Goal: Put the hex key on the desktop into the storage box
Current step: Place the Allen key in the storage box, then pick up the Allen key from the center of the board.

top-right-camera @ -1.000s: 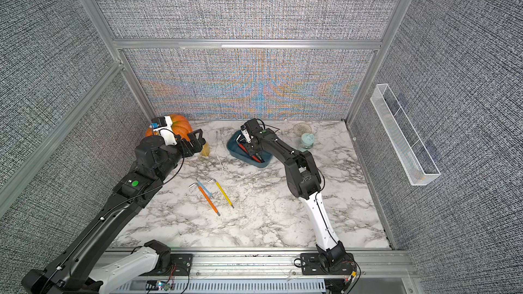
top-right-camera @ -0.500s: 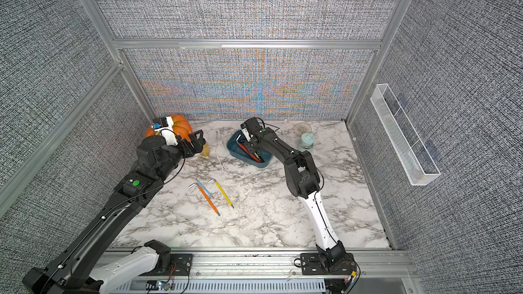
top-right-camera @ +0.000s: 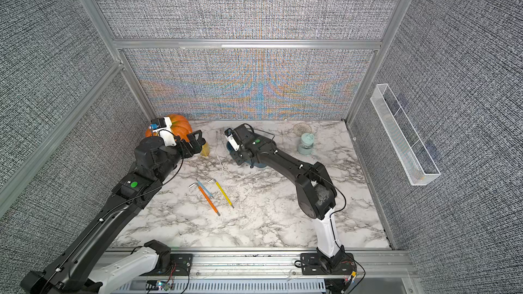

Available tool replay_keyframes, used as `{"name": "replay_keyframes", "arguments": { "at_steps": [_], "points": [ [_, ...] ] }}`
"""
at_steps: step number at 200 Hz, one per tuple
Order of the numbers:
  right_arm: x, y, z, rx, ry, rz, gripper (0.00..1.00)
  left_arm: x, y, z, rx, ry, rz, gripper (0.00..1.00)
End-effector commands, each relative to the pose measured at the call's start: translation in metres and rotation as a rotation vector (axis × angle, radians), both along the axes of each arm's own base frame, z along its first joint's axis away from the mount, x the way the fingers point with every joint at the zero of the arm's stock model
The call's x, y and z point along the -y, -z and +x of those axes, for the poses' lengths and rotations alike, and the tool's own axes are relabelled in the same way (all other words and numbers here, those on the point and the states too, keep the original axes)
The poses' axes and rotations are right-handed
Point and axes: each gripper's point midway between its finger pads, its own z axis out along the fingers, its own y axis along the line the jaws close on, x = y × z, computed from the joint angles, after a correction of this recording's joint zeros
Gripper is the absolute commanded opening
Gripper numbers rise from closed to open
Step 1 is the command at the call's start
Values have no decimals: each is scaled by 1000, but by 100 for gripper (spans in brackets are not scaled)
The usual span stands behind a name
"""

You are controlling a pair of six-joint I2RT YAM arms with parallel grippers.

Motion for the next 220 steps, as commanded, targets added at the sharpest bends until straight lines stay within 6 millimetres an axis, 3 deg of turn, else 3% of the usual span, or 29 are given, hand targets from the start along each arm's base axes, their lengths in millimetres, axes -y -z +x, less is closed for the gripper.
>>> {"name": "replay_keyframes", "arguments": {
  "at_steps": [1, 37, 82, 119, 200, 220],
  "points": [
    [-20, 6, -35, -60, 4, 86, 42, -2, -16, -5, 39, 7, -9, 100],
    [-48, 42, -90, -166, -51, 55, 42, -8, -24, -10, 40, -8, 28, 100],
    [-65, 82, -122, -239, -32, 8, 42, -2, -17, -8, 19, 15, 18, 100],
    [-67, 97, -129, -258, -5, -24, 41, -1, -23, -8, 29, 22, 18, 100],
    [-60, 119, -124, -249, 37, -87, 39, 0, -18, -9, 22, 25, 2, 100],
    [-61, 123, -123, -254, 36, -92, 27, 2, -17, -8, 19, 35, 0, 100]
  ]
}}
